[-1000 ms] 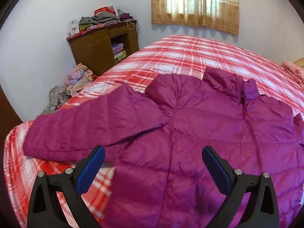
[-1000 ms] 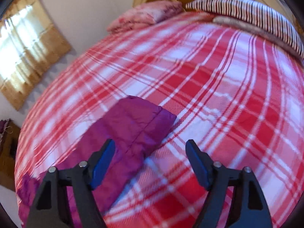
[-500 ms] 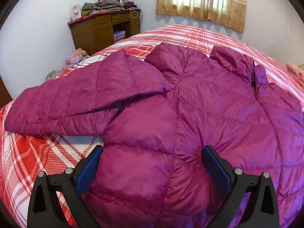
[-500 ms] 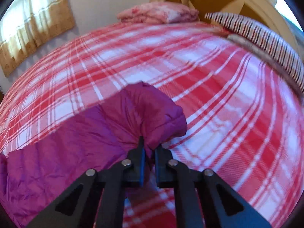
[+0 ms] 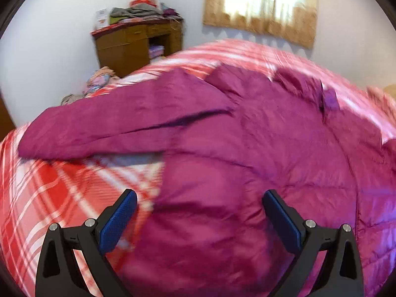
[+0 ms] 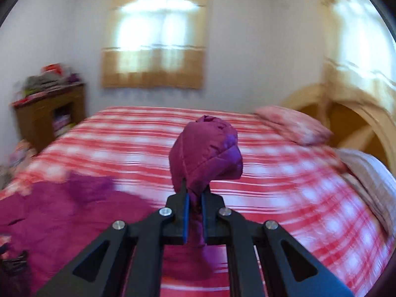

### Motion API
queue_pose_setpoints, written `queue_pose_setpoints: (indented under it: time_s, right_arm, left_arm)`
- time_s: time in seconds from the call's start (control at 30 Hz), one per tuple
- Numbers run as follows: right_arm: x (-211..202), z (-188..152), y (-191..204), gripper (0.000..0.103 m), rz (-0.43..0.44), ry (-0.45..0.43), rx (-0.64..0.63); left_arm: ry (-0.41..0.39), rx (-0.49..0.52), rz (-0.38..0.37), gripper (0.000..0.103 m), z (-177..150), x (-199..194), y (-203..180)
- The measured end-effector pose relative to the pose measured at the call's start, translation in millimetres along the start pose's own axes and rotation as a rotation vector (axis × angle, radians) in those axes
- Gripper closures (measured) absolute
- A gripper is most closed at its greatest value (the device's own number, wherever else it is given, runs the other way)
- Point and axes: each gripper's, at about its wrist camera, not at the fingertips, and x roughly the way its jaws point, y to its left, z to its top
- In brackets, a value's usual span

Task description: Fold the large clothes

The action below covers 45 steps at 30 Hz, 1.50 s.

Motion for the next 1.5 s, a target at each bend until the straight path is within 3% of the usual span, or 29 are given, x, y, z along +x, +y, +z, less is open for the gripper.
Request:
queue_pose_setpoints:
  time_s: [0.07, 0.17, 0.4, 0.5, 0.57, 0.6, 0.7, 0.77, 0.83, 0.9, 1.0, 1.03, 1.13, 1.2, 1.3, 1.5]
  right_arm:
    - [6, -5, 48, 0.093, 0.094, 0.011, -0.028]
    - [26, -28, 128, 0.093, 0.223, 0.051, -0.076]
    - [90, -86, 234, 0.093, 0.401, 0.180, -0.117]
    - [102, -95, 250, 0.075, 0.490, 0.234, -0.103]
    - [99, -94, 248, 0.035, 0.511, 0.258, -0.095]
    - [92, -91, 244, 0.033, 0.528, 0.244, -0.073]
    - [68, -77, 215, 0.036, 0.547, 0.177, -0.032]
    - [62, -67, 191, 0.066, 0.477, 0.136, -0.033]
    - [65, -62, 165, 0.073, 0.371, 0.134, -0.036]
    - [78, -65, 127, 0.073, 0.265, 0.162, -0.010]
    - [112, -84, 79, 0.071, 0.123, 0.263, 0.064]
    - [122, -93, 70, 0.071, 0.116, 0.293, 0.094]
    - [139, -119, 63, 0.071, 0.121, 0.353, 0.127]
    - [142, -129, 68, 0.071, 0.125, 0.360, 0.113]
    - [139, -133, 72, 0.070, 0.118, 0.353, 0.087]
    - [139, -137, 64, 0.069, 0.145, 0.352, 0.106]
  left_arm:
    - [-0.023, -0.048, 0.012, 0.001, -3, -5, 18]
    - [0.015, -0.074, -0.001, 0.001, -10, 8, 33]
    - [-0.049, -0.043, 0.018, 0.001, -21, 5, 24]
    - [-0.055, -0.048, 0.011, 0.001, -22, 4, 25]
    - [-0.055, -0.044, 0.016, 0.001, -21, 4, 24]
    - [-0.055, -0.043, 0.018, 0.001, -23, 4, 24]
    - [-0.053, -0.043, 0.016, 0.001, -24, 4, 24]
    - [-0.047, -0.041, 0.016, 0.001, -24, 4, 23]
    - [-0.022, -0.032, 0.013, 0.001, -20, 3, 23]
    - [-0.004, -0.003, -0.013, 0.001, -11, -4, 21]
    - [-0.121, 0.043, 0.010, 0.001, 13, -35, 10]
    - [-0.169, 0.048, -0.001, 0.001, 29, -46, 2]
    - [-0.206, 0.043, -0.023, 0.001, 63, -47, -19]
    - [-0.177, 0.064, 0.027, 0.001, 87, -24, -41]
    - [-0.081, 0.033, 0.098, 0.001, 96, 24, -57]
    - [0.045, 0.102, 0.234, 0.001, 60, 87, -79]
